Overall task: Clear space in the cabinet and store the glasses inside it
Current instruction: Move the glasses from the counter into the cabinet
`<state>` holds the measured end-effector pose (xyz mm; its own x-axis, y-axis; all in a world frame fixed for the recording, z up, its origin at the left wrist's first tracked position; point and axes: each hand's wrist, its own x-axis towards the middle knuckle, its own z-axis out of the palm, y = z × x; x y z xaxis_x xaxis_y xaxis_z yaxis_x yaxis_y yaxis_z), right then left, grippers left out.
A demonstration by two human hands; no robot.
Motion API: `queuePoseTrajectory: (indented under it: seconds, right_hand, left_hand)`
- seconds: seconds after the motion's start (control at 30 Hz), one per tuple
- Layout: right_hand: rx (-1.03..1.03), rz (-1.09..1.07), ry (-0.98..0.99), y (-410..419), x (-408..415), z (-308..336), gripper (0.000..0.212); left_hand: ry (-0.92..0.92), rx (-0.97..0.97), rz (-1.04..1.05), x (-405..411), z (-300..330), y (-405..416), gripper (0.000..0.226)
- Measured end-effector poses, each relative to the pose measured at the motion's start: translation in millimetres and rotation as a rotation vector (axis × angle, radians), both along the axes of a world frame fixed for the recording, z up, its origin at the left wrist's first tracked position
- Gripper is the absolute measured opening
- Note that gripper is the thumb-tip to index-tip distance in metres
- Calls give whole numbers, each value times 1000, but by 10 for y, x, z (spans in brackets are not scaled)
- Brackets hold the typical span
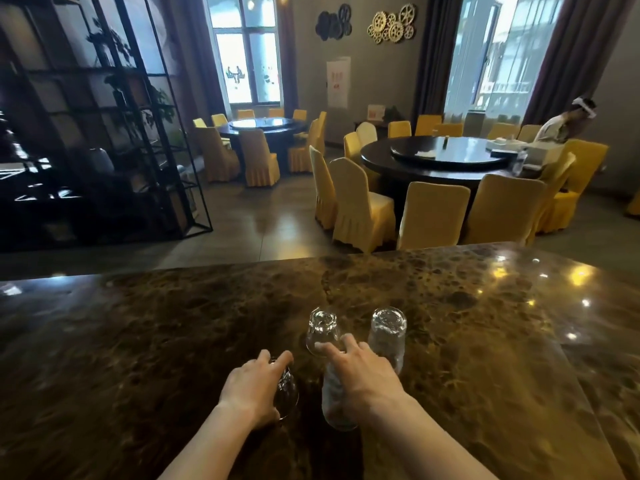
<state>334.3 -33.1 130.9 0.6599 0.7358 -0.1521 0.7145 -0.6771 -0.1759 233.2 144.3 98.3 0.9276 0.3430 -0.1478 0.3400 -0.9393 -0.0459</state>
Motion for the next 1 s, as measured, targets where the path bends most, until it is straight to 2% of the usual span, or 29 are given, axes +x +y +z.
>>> queuePoseTrajectory:
  seconds: [0.1, 0.17, 0.23, 0.4, 0.5, 0.6, 0.8, 0.9, 1.0]
  right_hand:
    - [-24, 18, -10, 44, 19, -21, 95]
    - [-30, 17, -15, 58, 21, -6, 91]
    - [-36, 14, -13, 68, 22, 6, 90]
    - [-60, -9, -25, 73, -21, 29, 90]
    - [-84, -21, -43, 99, -46, 64, 90]
    - [-97, -29, -56, 119, -77, 99, 89]
    - [-92, -54, -178, 49, -73, 184, 74]
    - [41, -117, -197, -54, -71, 193, 76]
    - [294, -248, -100, -177, -77, 151, 70]
  left_hand:
    - [-59, 24, 23, -43, 19, -10, 91]
    - [-156, -57, 78, -139, 55, -12, 80]
    - [-285, -219, 174, -256, 86, 25, 71]
    - [-639, -779, 434, -517, 60, 173, 76]
    - [-779, -969, 436, -586, -1, 167, 81]
    - [-838, -1009, 396, -597, -95, 90, 94]
    - [-863, -1050, 422, -566, -376, 42, 89]
    - [-851, -1005, 454, -581, -512, 28, 88]
    - [-832, -947, 471, -600, -619, -1, 88]
